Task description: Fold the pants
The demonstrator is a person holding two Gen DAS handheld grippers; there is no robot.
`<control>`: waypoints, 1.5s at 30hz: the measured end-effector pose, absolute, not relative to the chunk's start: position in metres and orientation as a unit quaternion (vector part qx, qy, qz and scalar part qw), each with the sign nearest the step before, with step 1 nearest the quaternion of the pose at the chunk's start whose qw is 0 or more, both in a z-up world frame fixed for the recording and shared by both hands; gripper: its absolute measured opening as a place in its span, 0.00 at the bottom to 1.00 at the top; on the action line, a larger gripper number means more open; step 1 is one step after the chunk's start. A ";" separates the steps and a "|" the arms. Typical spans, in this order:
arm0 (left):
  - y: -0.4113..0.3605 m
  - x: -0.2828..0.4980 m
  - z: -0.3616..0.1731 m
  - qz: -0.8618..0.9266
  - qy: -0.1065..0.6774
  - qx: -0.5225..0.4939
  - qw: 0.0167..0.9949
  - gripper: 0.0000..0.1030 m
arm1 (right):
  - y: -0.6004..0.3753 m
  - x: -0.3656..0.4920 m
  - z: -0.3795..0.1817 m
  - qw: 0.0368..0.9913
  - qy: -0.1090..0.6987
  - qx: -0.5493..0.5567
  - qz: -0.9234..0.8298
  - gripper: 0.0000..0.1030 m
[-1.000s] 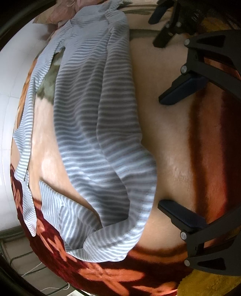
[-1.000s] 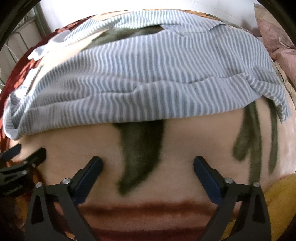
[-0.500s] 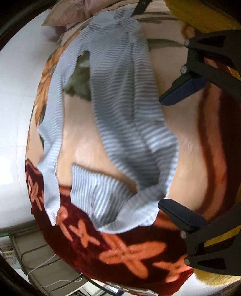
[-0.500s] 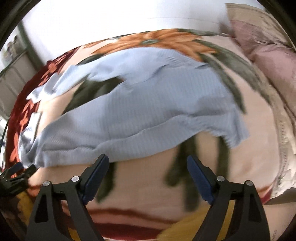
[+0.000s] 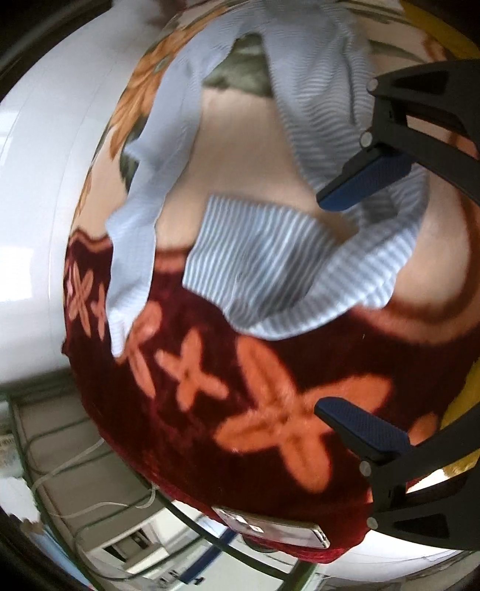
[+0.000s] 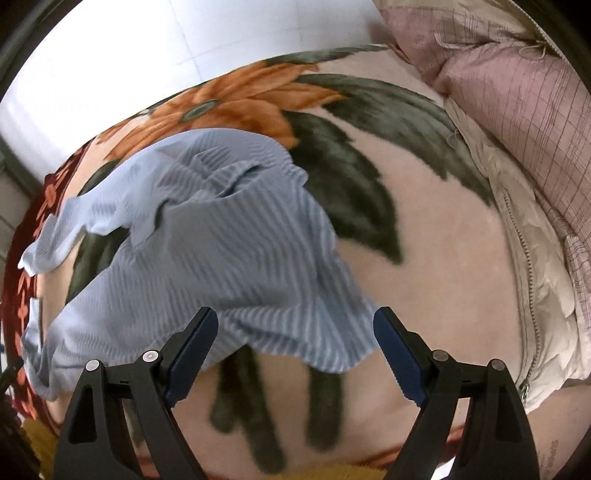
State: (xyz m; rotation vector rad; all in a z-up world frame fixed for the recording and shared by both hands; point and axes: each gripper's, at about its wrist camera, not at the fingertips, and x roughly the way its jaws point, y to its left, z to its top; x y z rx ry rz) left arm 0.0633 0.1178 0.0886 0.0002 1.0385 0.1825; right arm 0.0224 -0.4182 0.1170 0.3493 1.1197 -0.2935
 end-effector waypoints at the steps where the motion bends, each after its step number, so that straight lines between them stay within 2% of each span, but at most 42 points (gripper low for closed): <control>1: 0.122 0.064 0.088 0.086 0.498 -0.009 0.863 0.99 | -0.420 0.024 0.114 0.819 0.532 0.167 -0.136 0.86; 10: 0.129 0.063 0.052 0.058 0.552 -0.104 0.825 0.98 | -0.423 0.045 0.087 0.783 0.587 0.149 -0.143 0.86; 14: 0.114 0.063 0.041 0.056 0.562 -0.098 0.819 0.93 | -0.418 0.048 0.083 0.777 0.600 0.130 -0.142 0.85; 16: 0.104 0.066 0.036 0.054 0.565 -0.078 0.820 0.86 | -0.416 0.048 0.081 0.773 0.605 0.122 -0.147 0.76; 18: 0.094 0.068 0.031 0.043 0.571 -0.069 0.817 0.70 | -0.417 0.047 0.083 0.772 0.605 0.122 -0.152 0.55; 19: 0.090 0.068 0.029 0.044 0.573 -0.061 0.816 0.67 | -0.417 0.045 0.084 0.773 0.604 0.126 -0.149 0.47; 20: 0.086 0.068 0.029 0.045 0.571 -0.051 0.818 0.59 | -0.418 0.043 0.085 0.773 0.604 0.129 -0.145 0.32; 21: 0.081 0.067 0.031 0.037 0.566 -0.037 0.823 0.41 | -0.418 0.041 0.088 0.775 0.603 0.128 -0.141 0.23; 23: 0.076 0.065 0.037 0.020 0.557 -0.015 0.830 0.24 | -0.418 0.035 0.095 0.781 0.597 0.131 -0.125 0.16; 24: 0.074 0.063 0.042 0.018 0.552 -0.005 0.834 0.22 | -0.417 0.031 0.100 0.783 0.595 0.137 -0.115 0.14; 34: 0.098 0.048 0.084 0.053 0.518 0.061 0.852 0.20 | -0.385 -0.016 0.129 0.790 0.600 0.124 -0.022 0.13; 40: 0.133 0.045 0.085 0.071 0.532 0.020 0.843 0.20 | -0.360 -0.027 0.116 0.766 0.630 0.126 0.022 0.13; 43: 0.133 0.045 0.084 0.061 0.540 0.013 0.839 0.27 | -0.360 -0.027 0.122 0.778 0.616 0.119 0.013 0.17; 45: 0.129 0.044 0.087 0.064 0.536 0.016 0.842 0.35 | -0.368 -0.027 0.132 0.792 0.598 0.122 0.005 0.28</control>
